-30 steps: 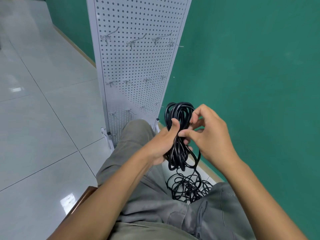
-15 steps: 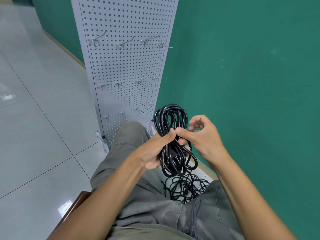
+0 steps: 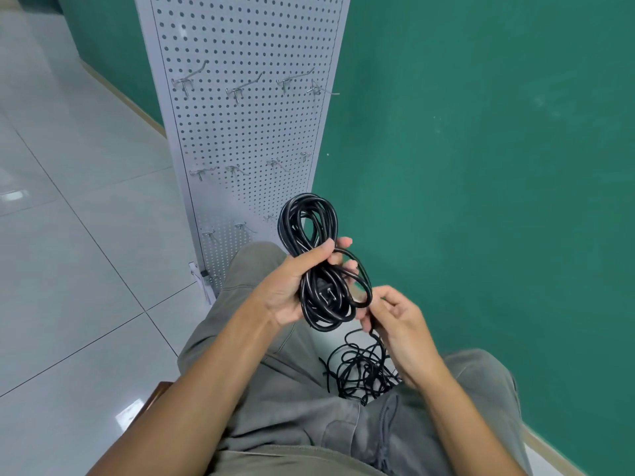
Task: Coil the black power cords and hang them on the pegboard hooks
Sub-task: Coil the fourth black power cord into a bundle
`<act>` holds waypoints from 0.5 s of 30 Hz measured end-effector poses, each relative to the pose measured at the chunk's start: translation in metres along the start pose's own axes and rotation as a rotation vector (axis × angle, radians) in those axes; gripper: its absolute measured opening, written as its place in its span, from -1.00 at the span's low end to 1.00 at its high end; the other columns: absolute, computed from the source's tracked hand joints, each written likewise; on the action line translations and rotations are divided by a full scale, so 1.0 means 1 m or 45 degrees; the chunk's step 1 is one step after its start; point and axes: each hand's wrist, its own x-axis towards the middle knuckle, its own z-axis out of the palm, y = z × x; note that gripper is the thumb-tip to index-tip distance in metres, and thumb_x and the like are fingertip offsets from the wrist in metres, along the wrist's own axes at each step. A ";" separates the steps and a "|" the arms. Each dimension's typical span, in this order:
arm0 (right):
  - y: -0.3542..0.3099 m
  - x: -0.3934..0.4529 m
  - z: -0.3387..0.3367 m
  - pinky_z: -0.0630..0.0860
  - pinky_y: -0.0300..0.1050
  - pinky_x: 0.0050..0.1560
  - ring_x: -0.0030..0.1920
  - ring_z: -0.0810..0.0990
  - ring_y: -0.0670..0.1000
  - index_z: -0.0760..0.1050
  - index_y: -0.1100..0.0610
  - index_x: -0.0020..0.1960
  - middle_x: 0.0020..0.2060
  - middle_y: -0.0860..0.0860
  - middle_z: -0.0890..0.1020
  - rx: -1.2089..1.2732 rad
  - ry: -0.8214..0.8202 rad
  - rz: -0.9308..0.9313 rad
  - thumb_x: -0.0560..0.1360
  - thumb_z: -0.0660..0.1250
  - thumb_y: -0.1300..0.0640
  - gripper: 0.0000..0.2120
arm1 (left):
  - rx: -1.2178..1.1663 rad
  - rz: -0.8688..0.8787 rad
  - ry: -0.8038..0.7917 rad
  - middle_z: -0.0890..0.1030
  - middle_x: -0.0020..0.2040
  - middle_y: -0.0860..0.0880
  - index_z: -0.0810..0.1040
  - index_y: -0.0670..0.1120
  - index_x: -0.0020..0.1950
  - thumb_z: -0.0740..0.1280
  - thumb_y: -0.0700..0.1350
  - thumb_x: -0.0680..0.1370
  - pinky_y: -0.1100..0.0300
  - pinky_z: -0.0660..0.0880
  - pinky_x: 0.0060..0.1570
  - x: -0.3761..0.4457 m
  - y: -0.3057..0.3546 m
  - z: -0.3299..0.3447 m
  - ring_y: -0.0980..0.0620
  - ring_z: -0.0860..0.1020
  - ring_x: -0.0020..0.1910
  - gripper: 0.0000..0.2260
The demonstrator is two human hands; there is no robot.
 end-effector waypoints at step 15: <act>-0.087 0.018 0.034 0.41 -0.09 -0.43 -0.34 0.53 0.11 0.59 0.13 -0.13 0.14 0.06 0.67 0.326 0.073 -0.016 0.61 0.36 0.06 -0.81 | 0.423 -0.009 0.104 0.48 -0.38 -0.02 0.69 -0.02 -0.28 0.49 -0.12 0.47 0.14 0.61 -0.22 -0.005 -0.017 0.026 0.01 0.59 -0.37 -0.88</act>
